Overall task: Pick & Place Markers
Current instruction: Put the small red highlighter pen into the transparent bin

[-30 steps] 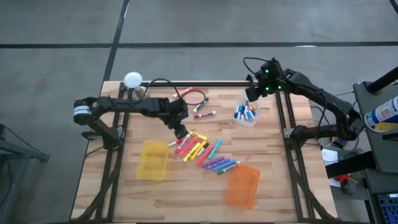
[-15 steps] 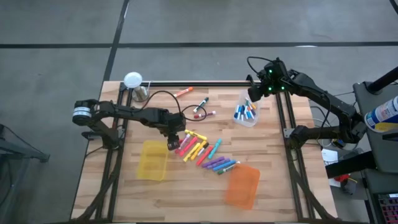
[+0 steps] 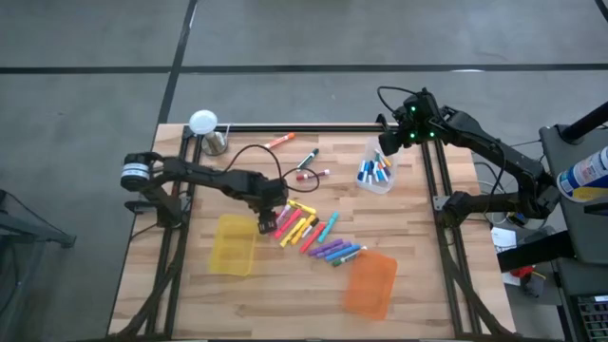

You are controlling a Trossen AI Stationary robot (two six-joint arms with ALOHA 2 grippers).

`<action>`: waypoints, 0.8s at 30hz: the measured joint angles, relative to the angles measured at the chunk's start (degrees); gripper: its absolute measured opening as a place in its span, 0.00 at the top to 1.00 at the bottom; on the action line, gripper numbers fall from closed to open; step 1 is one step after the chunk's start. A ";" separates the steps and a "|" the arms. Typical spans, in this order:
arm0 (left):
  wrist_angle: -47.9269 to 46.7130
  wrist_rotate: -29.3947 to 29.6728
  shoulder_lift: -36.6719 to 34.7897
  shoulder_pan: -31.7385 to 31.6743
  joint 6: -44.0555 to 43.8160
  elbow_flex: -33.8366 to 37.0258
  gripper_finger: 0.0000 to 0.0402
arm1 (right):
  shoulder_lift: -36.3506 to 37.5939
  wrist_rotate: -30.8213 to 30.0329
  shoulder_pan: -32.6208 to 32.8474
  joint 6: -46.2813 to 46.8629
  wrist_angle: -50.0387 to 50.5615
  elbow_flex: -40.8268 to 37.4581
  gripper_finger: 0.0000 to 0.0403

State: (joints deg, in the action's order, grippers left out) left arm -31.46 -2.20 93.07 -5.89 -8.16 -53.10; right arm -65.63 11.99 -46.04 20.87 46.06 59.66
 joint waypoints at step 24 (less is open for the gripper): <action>2.76 -0.79 3.43 -6.19 -2.92 -0.30 0.93 | 0.00 -0.01 0.00 1.04 -1.52 0.00 0.72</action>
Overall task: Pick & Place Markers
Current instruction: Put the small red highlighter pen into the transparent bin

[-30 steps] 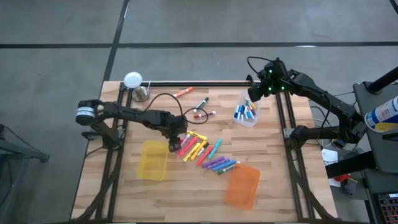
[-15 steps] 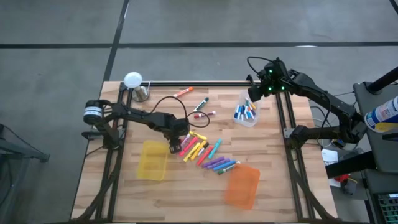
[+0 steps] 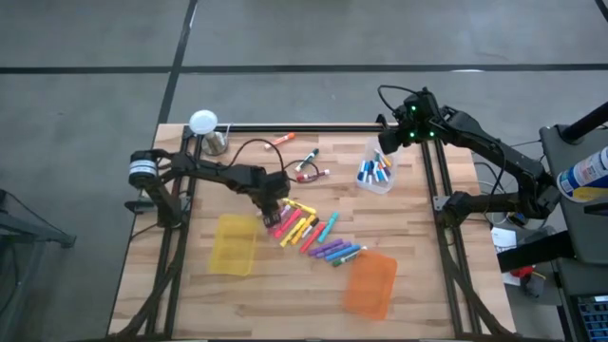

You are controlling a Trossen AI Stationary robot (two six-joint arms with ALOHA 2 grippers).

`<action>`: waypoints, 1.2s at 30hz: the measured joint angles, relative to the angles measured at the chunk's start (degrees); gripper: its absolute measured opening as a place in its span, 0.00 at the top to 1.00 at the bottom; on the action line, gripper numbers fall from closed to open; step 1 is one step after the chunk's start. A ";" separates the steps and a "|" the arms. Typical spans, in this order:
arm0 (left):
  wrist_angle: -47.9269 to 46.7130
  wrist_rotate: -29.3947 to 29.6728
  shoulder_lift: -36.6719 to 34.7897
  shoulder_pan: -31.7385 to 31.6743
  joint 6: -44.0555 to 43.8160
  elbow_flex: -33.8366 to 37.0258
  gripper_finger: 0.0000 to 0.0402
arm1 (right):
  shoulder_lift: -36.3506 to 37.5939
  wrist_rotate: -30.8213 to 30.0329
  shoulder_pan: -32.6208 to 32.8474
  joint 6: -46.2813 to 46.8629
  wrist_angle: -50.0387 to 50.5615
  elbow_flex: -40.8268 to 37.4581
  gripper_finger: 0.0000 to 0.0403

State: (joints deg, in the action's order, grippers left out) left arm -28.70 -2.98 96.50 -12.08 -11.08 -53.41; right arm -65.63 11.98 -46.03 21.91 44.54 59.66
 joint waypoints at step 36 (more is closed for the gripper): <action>19.23 -7.17 -7.69 -10.40 -25.23 -33.51 0.94 | -2.74 18.86 16.60 1.09 -38.75 -1.31 0.54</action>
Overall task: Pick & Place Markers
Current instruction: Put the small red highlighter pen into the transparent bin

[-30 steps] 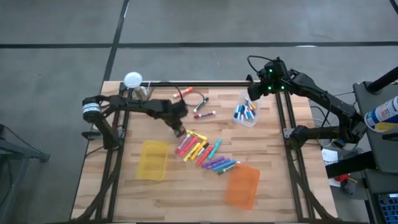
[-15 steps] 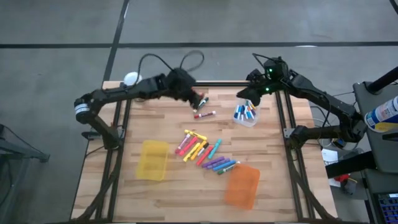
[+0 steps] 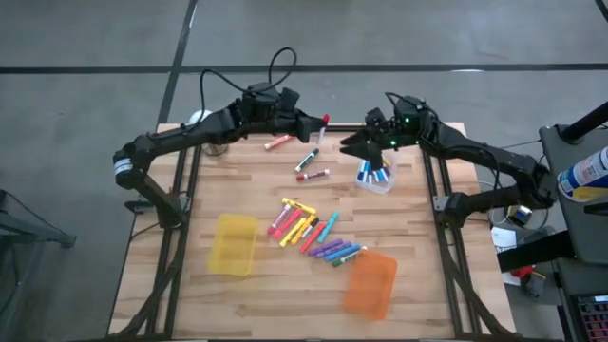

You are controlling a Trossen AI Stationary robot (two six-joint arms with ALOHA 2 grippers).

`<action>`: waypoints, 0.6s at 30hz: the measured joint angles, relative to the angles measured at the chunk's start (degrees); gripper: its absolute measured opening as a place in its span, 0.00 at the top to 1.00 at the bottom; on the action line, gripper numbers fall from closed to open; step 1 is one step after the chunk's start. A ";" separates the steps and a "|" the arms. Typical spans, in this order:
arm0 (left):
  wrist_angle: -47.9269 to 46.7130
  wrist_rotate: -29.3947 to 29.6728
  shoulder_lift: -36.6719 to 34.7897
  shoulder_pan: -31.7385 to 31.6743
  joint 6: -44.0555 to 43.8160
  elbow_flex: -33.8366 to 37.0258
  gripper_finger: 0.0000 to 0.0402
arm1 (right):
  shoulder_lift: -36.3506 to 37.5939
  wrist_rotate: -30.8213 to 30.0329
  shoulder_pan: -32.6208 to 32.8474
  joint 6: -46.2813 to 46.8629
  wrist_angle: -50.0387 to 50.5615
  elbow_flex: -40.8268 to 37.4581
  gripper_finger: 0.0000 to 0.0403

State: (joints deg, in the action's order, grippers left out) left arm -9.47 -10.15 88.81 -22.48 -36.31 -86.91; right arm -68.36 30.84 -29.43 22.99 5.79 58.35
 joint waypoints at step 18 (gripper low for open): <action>9.49 -0.87 0.74 1.04 -8.01 0.07 0.94 | -4.60 -5.10 1.46 9.46 -18.10 -0.11 0.50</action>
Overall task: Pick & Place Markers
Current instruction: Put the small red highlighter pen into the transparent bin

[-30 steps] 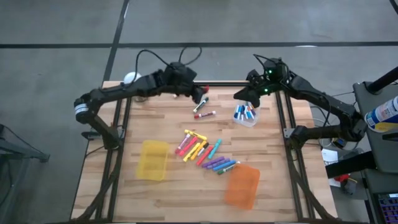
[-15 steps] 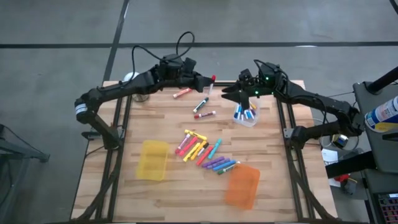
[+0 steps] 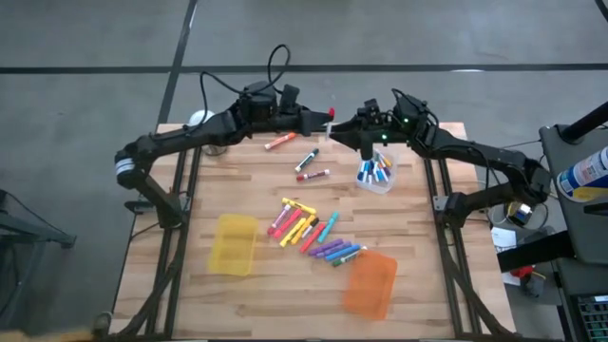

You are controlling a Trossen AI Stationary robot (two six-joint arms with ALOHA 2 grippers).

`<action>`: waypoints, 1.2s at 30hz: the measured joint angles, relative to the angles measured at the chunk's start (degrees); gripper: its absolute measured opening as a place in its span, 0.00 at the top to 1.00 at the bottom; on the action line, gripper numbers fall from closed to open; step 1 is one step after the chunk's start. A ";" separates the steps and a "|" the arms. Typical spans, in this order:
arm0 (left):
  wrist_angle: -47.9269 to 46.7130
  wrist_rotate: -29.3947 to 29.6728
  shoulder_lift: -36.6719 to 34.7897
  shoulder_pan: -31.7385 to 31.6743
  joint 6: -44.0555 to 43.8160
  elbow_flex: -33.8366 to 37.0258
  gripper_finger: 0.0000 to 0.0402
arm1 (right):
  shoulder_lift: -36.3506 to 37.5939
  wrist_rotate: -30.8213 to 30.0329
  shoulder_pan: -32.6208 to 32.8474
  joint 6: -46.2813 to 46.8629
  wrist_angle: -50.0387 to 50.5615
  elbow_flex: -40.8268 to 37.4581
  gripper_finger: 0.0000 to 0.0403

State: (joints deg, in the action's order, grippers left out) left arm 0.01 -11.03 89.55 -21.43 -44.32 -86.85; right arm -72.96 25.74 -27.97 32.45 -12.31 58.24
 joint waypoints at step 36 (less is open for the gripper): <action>-0.23 2.30 0.11 -2.27 3.29 0.80 0.56 | -3.22 4.57 -0.64 5.83 3.84 2.54 0.92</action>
State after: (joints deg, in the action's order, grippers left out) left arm -0.22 -8.73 89.67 -23.70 -41.03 -86.05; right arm -76.18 30.31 -28.61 38.28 -8.47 60.78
